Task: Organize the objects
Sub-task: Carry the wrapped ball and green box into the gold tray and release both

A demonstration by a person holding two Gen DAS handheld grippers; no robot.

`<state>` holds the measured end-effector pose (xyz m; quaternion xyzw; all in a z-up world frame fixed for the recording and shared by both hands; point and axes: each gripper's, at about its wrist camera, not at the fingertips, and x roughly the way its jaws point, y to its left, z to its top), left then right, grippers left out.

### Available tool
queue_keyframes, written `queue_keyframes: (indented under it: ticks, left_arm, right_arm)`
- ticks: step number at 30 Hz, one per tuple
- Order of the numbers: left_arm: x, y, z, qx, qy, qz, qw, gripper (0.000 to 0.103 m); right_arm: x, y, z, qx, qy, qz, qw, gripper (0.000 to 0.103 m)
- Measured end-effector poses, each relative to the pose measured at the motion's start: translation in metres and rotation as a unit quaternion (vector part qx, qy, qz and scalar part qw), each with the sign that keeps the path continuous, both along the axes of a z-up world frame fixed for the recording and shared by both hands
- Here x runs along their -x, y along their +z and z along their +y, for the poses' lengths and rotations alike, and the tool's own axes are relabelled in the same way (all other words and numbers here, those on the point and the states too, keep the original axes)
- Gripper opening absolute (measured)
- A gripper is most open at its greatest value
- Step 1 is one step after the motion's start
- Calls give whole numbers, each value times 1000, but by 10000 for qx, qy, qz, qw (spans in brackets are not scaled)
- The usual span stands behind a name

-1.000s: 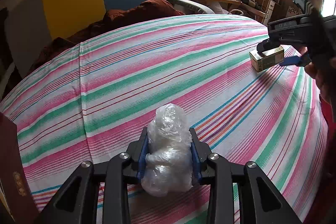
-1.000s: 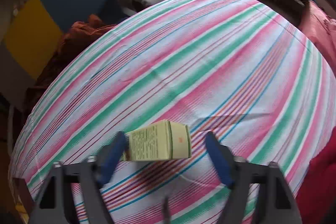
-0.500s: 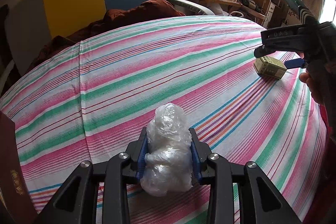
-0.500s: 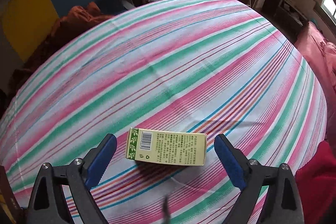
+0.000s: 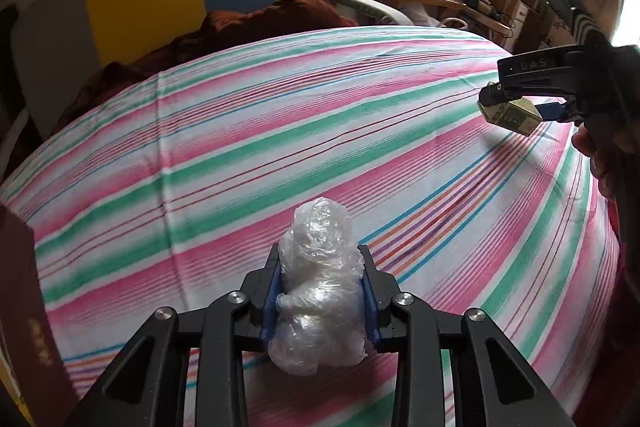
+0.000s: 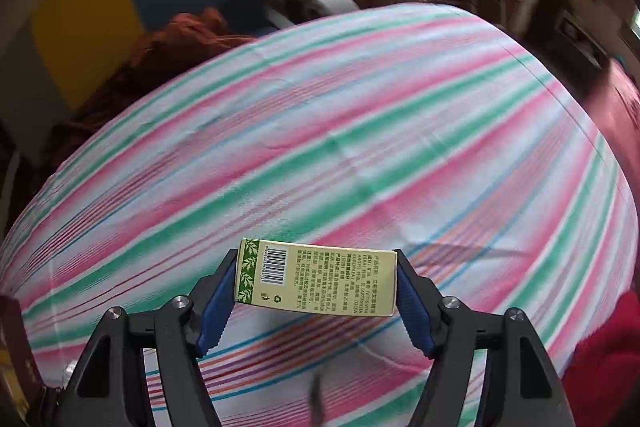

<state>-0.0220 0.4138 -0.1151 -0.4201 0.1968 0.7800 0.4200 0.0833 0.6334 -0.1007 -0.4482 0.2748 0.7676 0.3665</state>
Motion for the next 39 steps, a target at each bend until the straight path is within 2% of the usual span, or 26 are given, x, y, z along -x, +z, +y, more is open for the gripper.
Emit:
queue_keyframes:
  ticks: [4,9,15,19,29,39]
  left_arm:
    - [1,13,-17,-34,187,14,9998,33]
    - [-12,49,-53,-333,333,340,9983,33]
    - [-17,90,-102,-635,672,752,9929,34]
    - [-14,107,-133,-786,961,839,9887,34]
    - [-8,117,-196,-895,1571,1051,9779,34]
    - [-2,113,-254,-945,2062,1038,9684,34]
  right_arm:
    - [12,8,-14,-125,427,158,9989,73]
    - [26,10,-35,-126,960,169,9952,73]
    - [44,14,-65,-26,1590,120,9872,73]
    - [59,22,-96,-56,1981,127,9801,73]
    - [96,51,-198,-7,2896,540,9556,73]
    - [110,63,-282,259,3474,997,9320,73]
